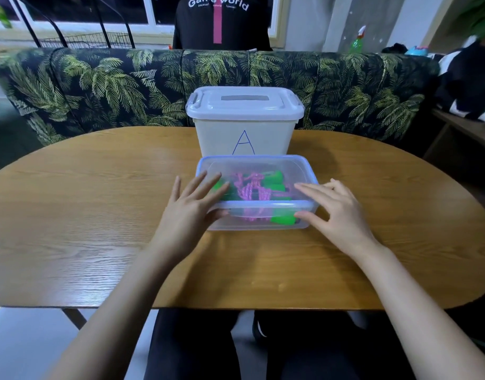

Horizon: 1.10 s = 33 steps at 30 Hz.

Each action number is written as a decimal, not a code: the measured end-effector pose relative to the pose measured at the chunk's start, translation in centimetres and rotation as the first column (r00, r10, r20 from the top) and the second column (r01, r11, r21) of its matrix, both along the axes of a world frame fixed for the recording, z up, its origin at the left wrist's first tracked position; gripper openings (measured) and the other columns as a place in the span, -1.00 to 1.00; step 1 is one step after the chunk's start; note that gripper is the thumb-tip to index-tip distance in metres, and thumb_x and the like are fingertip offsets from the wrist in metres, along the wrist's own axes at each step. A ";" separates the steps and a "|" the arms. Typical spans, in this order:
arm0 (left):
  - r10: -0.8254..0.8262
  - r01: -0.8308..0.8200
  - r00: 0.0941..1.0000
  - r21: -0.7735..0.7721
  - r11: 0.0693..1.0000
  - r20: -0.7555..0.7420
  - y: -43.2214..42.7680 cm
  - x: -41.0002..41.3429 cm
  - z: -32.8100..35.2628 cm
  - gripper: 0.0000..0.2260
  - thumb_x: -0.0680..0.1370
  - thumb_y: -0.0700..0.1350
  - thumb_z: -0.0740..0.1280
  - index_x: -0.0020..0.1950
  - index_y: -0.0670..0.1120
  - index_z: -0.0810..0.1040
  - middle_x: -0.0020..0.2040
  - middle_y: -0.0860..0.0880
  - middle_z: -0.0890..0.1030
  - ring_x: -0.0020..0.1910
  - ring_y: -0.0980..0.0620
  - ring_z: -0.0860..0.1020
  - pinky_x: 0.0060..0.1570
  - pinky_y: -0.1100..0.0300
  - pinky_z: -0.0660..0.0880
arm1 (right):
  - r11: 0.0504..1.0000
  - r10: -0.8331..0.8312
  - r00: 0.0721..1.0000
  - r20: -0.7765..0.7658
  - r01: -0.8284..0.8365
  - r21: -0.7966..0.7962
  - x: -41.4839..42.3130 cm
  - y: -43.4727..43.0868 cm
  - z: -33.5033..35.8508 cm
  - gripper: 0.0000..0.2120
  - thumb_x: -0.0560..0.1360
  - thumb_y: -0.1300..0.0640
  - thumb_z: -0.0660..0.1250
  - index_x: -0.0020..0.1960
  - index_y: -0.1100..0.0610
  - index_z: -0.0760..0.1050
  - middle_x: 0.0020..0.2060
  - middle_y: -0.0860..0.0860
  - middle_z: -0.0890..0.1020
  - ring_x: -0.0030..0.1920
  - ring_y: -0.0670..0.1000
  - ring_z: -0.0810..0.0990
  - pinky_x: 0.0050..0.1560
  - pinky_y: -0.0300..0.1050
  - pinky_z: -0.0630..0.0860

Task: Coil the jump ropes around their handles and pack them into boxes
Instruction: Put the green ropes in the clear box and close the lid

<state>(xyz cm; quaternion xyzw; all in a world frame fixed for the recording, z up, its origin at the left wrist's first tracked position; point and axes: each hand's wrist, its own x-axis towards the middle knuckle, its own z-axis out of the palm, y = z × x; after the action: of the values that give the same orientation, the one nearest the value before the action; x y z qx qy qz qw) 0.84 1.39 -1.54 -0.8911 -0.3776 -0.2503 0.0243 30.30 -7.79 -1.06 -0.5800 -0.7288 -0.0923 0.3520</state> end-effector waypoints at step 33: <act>-0.049 0.029 0.978 0.098 0.995 0.205 0.5 0.7 -1.3 -0.54 0.56 0.14 0.28 0.38 -0.06 0.53 0.36 0.02 0.53 0.39 -0.01 0.45 0.40 -0.03 0.35 | 0.999 -0.026 1.000 -0.010 0.026 -0.022 -0.9 1.1 -1.0 -0.47 0.43 -0.19 0.32 0.33 0.02 0.55 0.32 -0.03 0.55 0.40 0.06 0.46 0.45 0.10 0.27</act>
<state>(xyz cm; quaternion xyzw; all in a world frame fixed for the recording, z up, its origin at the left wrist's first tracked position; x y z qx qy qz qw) 1.54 1.92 -2.88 -0.8654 -0.3481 -0.3598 0.0222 29.38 -6.69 -2.01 -0.5938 -0.7203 -0.0862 0.3480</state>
